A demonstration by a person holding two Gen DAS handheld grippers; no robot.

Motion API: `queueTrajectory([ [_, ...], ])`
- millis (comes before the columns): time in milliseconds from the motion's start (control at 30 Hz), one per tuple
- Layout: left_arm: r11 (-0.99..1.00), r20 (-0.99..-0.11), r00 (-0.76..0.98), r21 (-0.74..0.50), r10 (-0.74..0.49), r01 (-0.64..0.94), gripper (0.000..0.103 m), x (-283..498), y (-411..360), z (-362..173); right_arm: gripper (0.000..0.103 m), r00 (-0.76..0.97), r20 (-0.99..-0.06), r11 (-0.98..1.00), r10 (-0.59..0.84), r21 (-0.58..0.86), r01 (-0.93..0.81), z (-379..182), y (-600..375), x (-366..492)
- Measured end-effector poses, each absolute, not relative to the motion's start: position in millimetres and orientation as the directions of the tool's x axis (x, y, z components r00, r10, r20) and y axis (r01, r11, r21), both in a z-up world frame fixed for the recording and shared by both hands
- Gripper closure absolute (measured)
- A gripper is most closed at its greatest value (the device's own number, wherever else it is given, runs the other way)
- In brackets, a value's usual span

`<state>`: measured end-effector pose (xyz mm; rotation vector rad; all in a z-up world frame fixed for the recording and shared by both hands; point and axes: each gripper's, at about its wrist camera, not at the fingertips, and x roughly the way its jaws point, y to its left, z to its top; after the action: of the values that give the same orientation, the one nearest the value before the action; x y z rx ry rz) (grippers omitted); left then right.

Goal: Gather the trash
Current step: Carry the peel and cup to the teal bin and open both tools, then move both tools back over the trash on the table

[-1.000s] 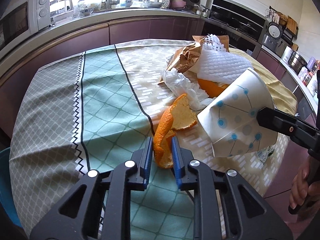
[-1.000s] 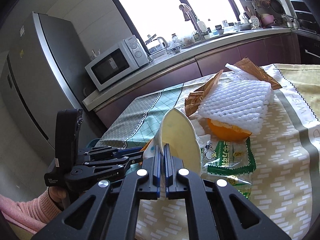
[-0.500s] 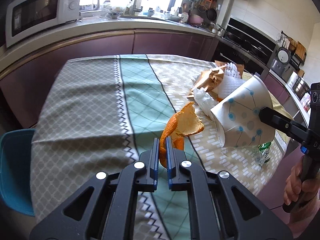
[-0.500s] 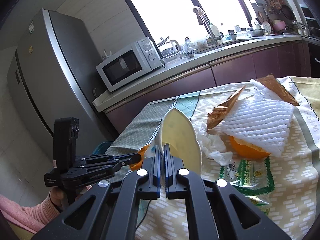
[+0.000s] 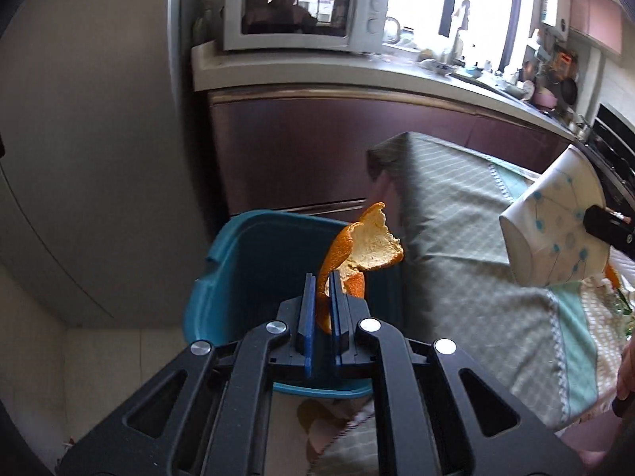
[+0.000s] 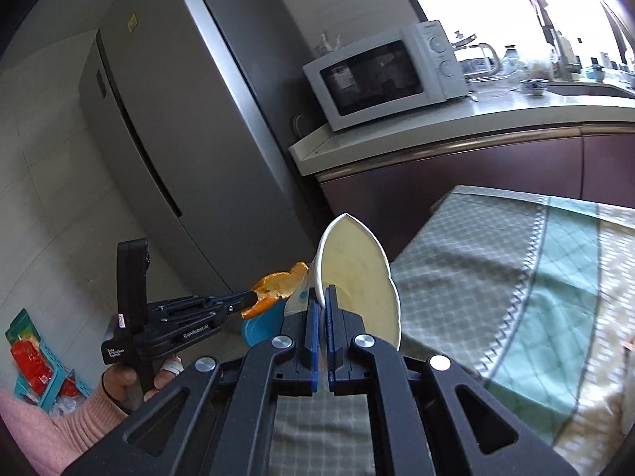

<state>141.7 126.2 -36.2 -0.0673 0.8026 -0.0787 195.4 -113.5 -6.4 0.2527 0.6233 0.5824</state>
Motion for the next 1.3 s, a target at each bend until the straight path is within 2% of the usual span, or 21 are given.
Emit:
queueTrajectory([
  [300, 0.996, -0.776, 0.628, -0.089, -0.055, -0.022, 0.095, 180, 159, -84, 0.100, 0.542, -0.641, 0.832, 0.543, 0.325, -0.449, -36, -27, 264],
  [467, 0.993, -0.790, 0.611, -0.108, -0.057, -0.046, 0.090, 198, 167, -94, 0.100, 0.499, -0.702, 0.850, 0.508, 0.313, -0.424, -57, -11, 282],
  [600, 0.991, -0.785, 0.617, -0.120, -0.054, -0.066, 0.090, 202, 166, -97, 0.091, 0.478, -0.722, 0.854, 0.501, 0.320, -0.411, -65, -5, 289],
  [633, 0.990, -0.782, 0.620, -0.126, -0.055, -0.071, 0.090, 202, 165, -97, 0.084, 0.482, -0.721, 0.855, 0.498, 0.318, -0.409, -65, -4, 288],
  [667, 0.988, -0.777, 0.626, -0.134, -0.060, -0.072, 0.090, 201, 166, -96, 0.082, 0.483, -0.721, 0.856, 0.497, 0.316, -0.408, -64, -4, 286],
  [800, 0.984, -0.750, 0.656, -0.164, -0.084, -0.062, 0.088, 175, 157, -85, 0.080, 0.510, -0.672, 0.837, 0.536, 0.347, -0.423, -46, -13, 261],
  [867, 0.984, -0.714, 0.691, -0.177, -0.113, -0.023, 0.083, 156, 151, -70, 0.074, 0.539, -0.637, 0.829, 0.551, 0.345, -0.439, -32, -27, 240],
  [933, 0.981, -0.669, 0.726, -0.189, -0.158, 0.040, 0.070, 140, 138, -53, 0.064, 0.580, -0.593, 0.827, 0.558, 0.340, -0.449, -16, -46, 214],
  [1033, 0.967, -0.609, 0.754, -0.202, -0.247, 0.154, 0.065, 129, 110, -30, 0.058, 0.649, -0.540, 0.844, 0.536, 0.316, -0.433, 4, -81, 174],
  [1133, 0.942, -0.572, 0.748, -0.199, -0.335, 0.270, 0.061, 118, 74, -15, 0.054, 0.716, -0.509, 0.878, 0.477, 0.313, -0.363, 16, -123, 138],
  [1300, 0.875, -0.556, 0.684, -0.200, -0.472, 0.441, 0.059, 107, -1, -8, 0.053, 0.814, -0.502, 0.945, 0.293, 0.279, -0.168, 19, -209, 84],
])
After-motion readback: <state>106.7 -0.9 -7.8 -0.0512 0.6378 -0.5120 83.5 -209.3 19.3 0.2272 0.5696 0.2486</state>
